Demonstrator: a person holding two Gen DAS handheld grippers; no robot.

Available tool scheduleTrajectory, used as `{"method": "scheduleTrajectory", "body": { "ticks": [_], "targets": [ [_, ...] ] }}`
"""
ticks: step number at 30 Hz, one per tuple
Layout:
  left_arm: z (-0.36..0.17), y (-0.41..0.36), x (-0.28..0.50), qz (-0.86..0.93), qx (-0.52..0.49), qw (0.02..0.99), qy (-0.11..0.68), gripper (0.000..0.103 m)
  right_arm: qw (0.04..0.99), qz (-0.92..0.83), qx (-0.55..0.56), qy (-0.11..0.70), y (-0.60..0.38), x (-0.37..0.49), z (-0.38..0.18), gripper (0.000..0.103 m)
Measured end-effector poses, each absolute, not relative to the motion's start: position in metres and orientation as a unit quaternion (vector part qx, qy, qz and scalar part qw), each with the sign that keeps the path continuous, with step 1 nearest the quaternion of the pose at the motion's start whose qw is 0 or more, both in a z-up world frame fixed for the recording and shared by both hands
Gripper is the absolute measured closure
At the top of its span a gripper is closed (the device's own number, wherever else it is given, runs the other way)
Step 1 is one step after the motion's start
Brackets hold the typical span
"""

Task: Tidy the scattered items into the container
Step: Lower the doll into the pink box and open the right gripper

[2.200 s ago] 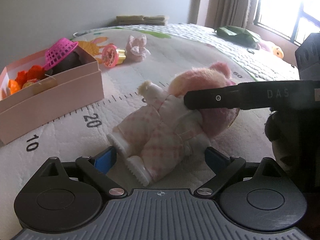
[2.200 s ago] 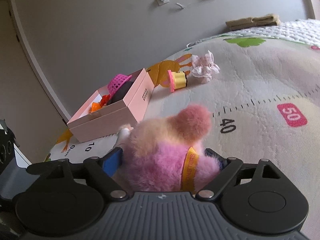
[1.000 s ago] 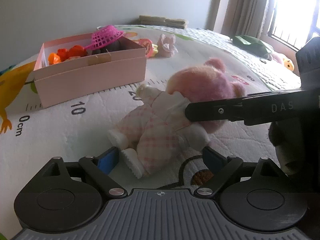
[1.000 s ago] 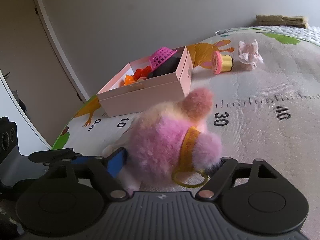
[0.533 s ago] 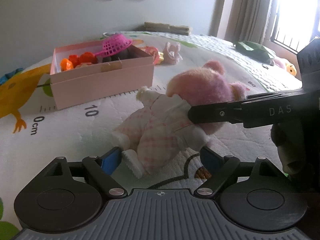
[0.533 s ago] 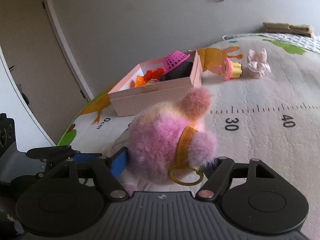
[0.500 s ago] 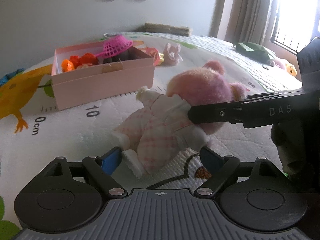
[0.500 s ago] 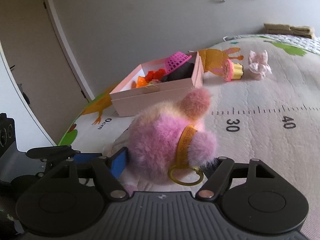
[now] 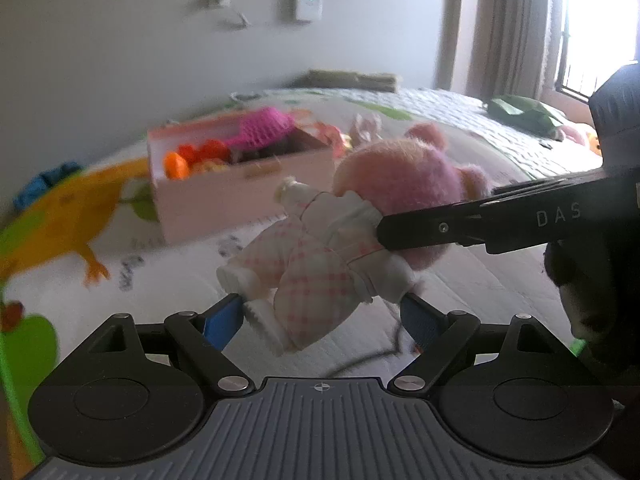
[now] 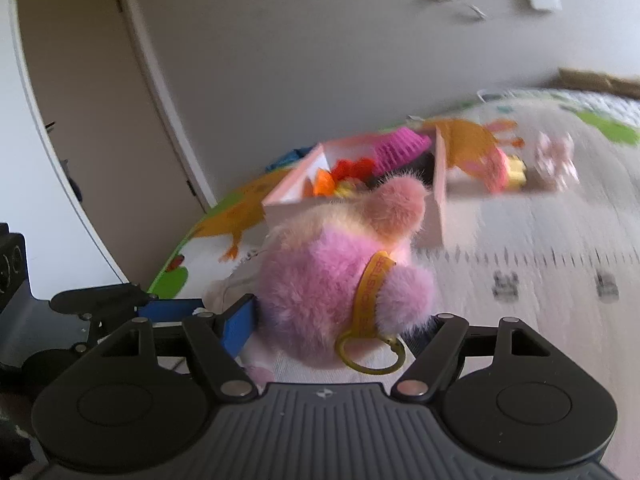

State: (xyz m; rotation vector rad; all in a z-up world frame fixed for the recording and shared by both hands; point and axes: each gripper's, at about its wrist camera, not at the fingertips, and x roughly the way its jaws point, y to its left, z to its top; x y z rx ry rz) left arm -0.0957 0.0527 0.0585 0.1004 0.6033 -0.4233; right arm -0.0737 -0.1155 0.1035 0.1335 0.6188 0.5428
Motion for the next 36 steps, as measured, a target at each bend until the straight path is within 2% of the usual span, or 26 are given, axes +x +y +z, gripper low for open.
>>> {"method": "scheduleTrajectory", "body": {
  "ticks": [5,9,15,19,20,21,23,31,32,36],
  "targets": [
    [0.084,0.060,-0.061,-0.182,0.060,0.949,0.252,0.014,0.918,0.283,0.031,0.275,-0.099,-0.020,0.139,0.029],
    [0.099,0.070,-0.012,-0.169,0.010,0.950,0.261,0.015,0.919,0.290,0.009,0.268,-0.087,0.031,0.171,0.029],
    [0.117,0.077,0.041,-0.169,-0.012,0.949,0.266,0.016,0.910,0.309,-0.041,0.272,-0.069,0.101,0.202,0.029],
    [0.111,0.077,0.063,-0.187,-0.020,0.945,0.268,0.016,0.902,0.318,-0.033,0.289,-0.051,0.159,0.198,0.025],
    [0.108,0.074,0.067,-0.193,-0.017,0.942,0.272,0.016,0.900,0.318,-0.026,0.295,-0.047,0.171,0.194,0.017],
    [0.106,0.071,0.069,-0.200,-0.012,0.940,0.276,0.015,0.899,0.318,-0.019,0.302,-0.043,0.183,0.191,0.015],
    [0.103,0.067,0.069,-0.205,0.002,0.939,0.275,0.009,0.895,0.319,-0.005,0.311,-0.037,0.205,0.184,0.015],
    [0.096,0.075,0.097,-0.174,0.013,0.944,0.282,0.008,0.911,0.271,0.049,0.308,-0.073,0.216,0.168,0.014],
    [0.095,0.075,0.103,-0.172,0.012,0.944,0.282,0.008,0.908,0.271,0.061,0.313,-0.076,0.216,0.167,0.016],
    [0.084,0.070,0.118,-0.170,0.027,0.943,0.284,0.008,0.887,0.282,0.095,0.353,-0.083,0.214,0.155,0.039]
  ]
}}
